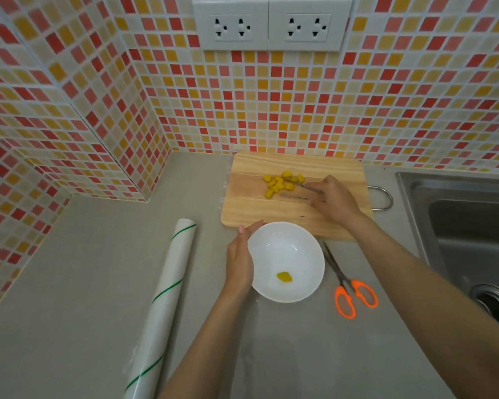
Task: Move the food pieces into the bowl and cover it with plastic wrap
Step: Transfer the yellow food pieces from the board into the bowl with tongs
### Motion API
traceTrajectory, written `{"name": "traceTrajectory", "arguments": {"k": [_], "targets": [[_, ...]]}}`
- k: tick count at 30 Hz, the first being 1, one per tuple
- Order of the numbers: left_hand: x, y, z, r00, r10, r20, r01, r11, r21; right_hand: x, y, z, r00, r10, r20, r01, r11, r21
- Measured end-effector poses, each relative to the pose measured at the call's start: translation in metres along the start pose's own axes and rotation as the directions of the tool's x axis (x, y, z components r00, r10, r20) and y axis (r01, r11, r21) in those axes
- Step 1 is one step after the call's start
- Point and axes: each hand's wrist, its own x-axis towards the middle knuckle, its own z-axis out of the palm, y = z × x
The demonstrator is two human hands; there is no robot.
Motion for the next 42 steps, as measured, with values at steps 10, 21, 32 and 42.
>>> {"name": "traceTrajectory", "arguments": {"k": [10,21,32,42], "targets": [[0.003,-0.003,0.001,1.000,-0.002,-0.015,0.002,1.000,0.007,0.013,0.001,0.015,0.993,-0.018,-0.113,0.022,0.999,0.034],[0.002,-0.001,0.000,1.000,0.001,-0.015,-0.001,1.000,0.011,-0.110,-0.031,-0.032,0.957,-0.289,0.034,0.280,0.947,0.159],[0.000,0.002,0.000,1.000,0.004,-0.010,-0.004,1.000,0.015,-0.027,0.001,-0.043,0.993,-0.113,-0.046,0.116,0.991,0.067],[0.003,0.000,0.001,0.999,-0.011,-0.042,0.012,1.000,0.019,0.030,0.014,-0.001,0.996,0.064,0.063,-0.063,0.998,-0.026]]}}
